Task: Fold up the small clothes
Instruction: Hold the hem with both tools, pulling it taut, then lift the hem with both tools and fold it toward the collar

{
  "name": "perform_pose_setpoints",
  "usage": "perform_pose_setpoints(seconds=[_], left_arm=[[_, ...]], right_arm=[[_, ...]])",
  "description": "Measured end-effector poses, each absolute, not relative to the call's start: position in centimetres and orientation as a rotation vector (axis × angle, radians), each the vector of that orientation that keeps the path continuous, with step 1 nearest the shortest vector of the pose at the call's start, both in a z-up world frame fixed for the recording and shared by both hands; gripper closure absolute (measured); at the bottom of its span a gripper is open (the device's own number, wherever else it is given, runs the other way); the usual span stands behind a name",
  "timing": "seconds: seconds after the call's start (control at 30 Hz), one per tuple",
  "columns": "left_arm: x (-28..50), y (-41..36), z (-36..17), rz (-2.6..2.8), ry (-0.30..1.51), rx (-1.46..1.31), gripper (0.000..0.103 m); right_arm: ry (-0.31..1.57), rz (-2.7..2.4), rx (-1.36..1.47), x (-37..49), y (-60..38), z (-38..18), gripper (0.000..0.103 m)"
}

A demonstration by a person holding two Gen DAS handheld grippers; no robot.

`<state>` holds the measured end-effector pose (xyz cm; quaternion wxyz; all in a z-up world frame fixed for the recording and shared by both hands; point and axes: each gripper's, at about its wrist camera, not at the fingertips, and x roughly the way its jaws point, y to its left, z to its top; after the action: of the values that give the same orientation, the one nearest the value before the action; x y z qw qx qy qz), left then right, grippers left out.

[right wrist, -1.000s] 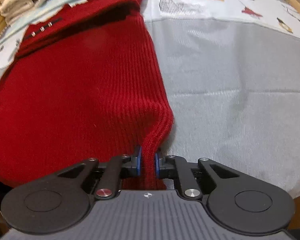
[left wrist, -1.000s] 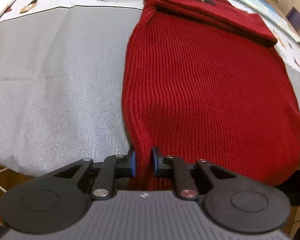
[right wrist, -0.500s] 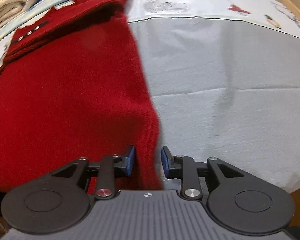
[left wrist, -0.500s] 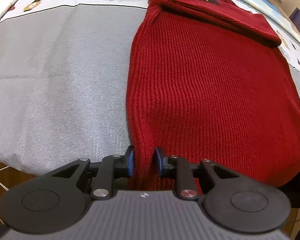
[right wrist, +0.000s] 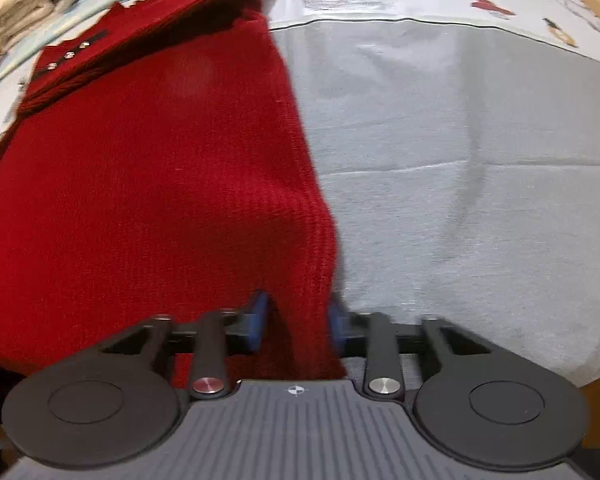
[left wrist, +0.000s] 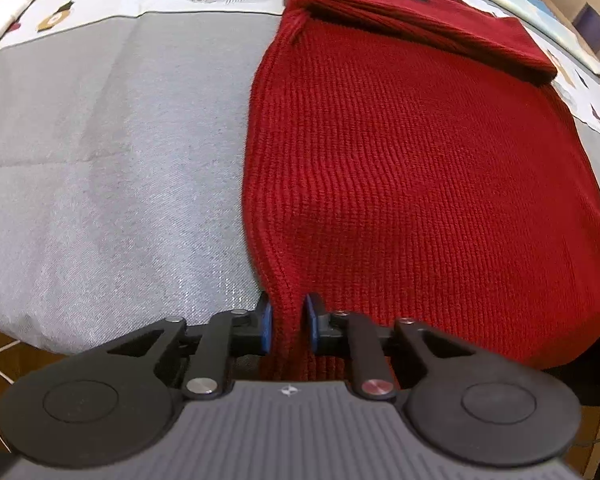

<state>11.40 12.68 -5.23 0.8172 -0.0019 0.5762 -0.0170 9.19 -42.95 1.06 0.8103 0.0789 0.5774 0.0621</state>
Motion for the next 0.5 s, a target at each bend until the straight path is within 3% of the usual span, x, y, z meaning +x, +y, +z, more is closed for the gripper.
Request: perform_pose_setpoints(seconds=[0.3,0.5], left_arm=[[9.7,11.4,-2.2,-0.062,1.139,-0.014,0.092],[6.7,10.9,3.4,-0.155,1.001,-0.099,0.093]], right_arm=[[1.103,0.258,0.257,8.7,-43.3,5.1,0.091],[0.905,0.325,0.408,6.5,-46.1,11.9,0.093]])
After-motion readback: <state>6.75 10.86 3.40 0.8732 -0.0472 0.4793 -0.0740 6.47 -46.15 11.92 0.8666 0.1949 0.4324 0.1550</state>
